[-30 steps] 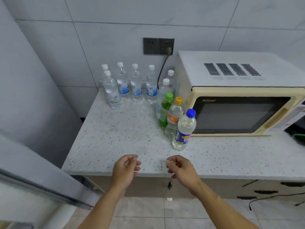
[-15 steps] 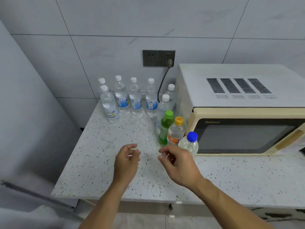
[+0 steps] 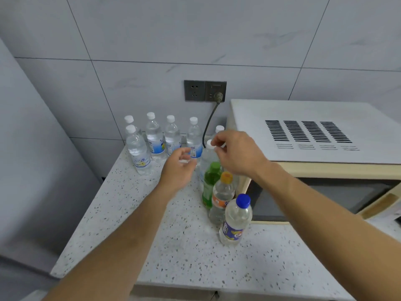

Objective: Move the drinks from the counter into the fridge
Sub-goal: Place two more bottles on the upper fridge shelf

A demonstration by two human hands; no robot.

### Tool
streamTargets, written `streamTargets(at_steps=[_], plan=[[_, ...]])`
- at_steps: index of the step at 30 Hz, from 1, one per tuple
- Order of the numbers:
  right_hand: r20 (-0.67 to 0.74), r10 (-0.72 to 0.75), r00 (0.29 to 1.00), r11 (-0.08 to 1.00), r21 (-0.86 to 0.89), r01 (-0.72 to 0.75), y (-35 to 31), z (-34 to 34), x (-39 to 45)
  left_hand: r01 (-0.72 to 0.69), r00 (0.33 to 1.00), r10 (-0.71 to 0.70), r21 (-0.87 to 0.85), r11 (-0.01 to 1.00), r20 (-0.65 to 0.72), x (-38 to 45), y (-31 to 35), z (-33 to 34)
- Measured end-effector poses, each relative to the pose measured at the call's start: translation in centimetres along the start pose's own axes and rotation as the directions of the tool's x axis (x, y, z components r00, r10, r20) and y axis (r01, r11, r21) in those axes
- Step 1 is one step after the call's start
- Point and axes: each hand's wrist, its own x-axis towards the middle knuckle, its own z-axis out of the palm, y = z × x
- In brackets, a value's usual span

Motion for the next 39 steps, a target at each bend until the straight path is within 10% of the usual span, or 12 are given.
streamTargets(at_steps=[13, 29, 39], plan=[[-0.043, 0.089, 0.995, 0.996, 0.007, -0.089, 2.4, -1.6, 3.0, -0.469, 0.865, 0.240, 0.543, 0.697, 0.440, 7.4, 3.4, 3.7], [0.469, 0.229, 0.853, 0.919, -0.393, -0.030, 0.0, 6.9, 5.4, -0.079, 0.997, 0.074, 0.446, 0.891, 0.029, -1.9, -1.1, -5.6], [0.538, 0.233, 0.810, 0.889, -0.455, 0.047, -2.7, 9.7, 4.1, 0.001, 0.993, 0.044, 0.380, 0.925, -0.110, -8.2, -3.1, -8.0]])
